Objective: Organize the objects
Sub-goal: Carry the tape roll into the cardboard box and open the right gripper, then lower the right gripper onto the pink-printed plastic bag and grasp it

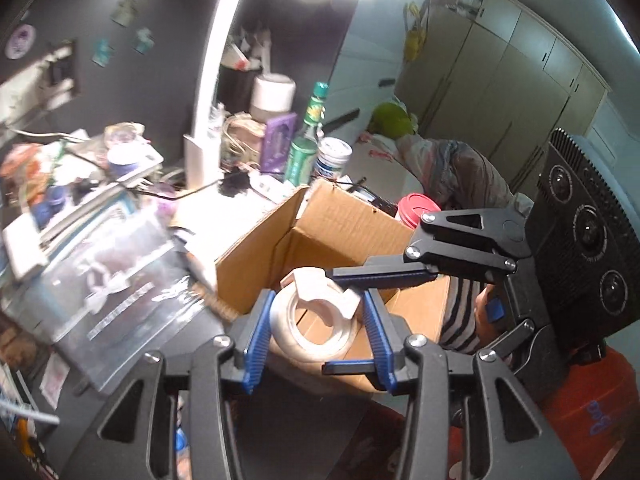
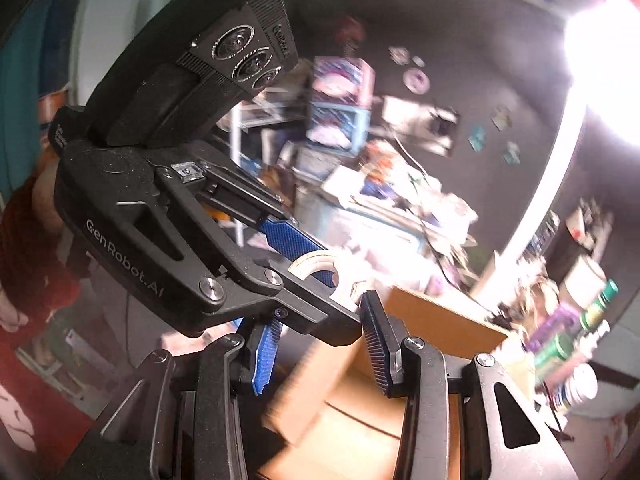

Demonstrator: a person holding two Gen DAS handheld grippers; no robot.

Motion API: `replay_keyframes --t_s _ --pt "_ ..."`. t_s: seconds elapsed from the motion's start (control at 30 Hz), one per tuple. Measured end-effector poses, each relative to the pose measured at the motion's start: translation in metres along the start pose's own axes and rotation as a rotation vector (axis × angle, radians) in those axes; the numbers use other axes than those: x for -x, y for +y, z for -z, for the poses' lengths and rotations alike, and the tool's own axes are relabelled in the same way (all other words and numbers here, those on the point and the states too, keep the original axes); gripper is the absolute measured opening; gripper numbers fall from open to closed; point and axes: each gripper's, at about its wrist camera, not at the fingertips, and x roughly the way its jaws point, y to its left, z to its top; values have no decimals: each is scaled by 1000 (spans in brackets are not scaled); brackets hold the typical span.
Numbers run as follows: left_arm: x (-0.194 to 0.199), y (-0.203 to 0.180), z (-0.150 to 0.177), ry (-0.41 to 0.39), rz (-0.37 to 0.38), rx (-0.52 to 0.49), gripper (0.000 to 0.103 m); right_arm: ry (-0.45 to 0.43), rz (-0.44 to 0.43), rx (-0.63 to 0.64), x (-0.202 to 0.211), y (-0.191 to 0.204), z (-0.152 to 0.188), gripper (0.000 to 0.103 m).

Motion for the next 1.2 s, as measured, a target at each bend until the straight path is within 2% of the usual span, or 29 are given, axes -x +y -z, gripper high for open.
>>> replay_keyframes --t_s 0.13,0.3,0.33,0.37,0.4,0.43,0.47,0.57,0.7,0.8,0.93,1.07,1.2 --pt "-29 5 -16 53 26 24 42 88 17 -47 -9 -29 6 35" --pt "-46 8 -23 85 23 41 42 147 22 -79 -21 -46 11 35" --pt "-47 8 -24 90 22 42 47 154 29 -79 -23 -47 12 35" --pt "-48 9 -26 89 21 45 64 162 40 -77 -25 -48 12 35" --pt "-47 9 -26 86 11 50 76 179 54 -73 -28 -49 12 38" --pt "-44 9 -27 78 -11 48 87 187 64 -71 -29 -49 12 50" --pt "-39 8 -27 64 -25 36 87 190 79 -69 -30 -49 13 62" --pt "-18 7 -24 16 -31 36 87 185 114 -49 -26 -47 15 63" --pt "21 9 -14 -83 -63 43 88 141 92 -58 -16 -40 11 63" --pt "59 13 7 -173 -165 47 96 89 57 -49 -9 -26 4 63" --pt "100 24 47 -271 -279 68 98 21 -50 -31 -3 9 -10 63" --pt "124 40 95 -341 -379 120 102 -33 -193 -17 -9 55 -18 63" --pt "133 59 146 -383 -460 197 102 -39 -318 -55 -33 96 -12 63"
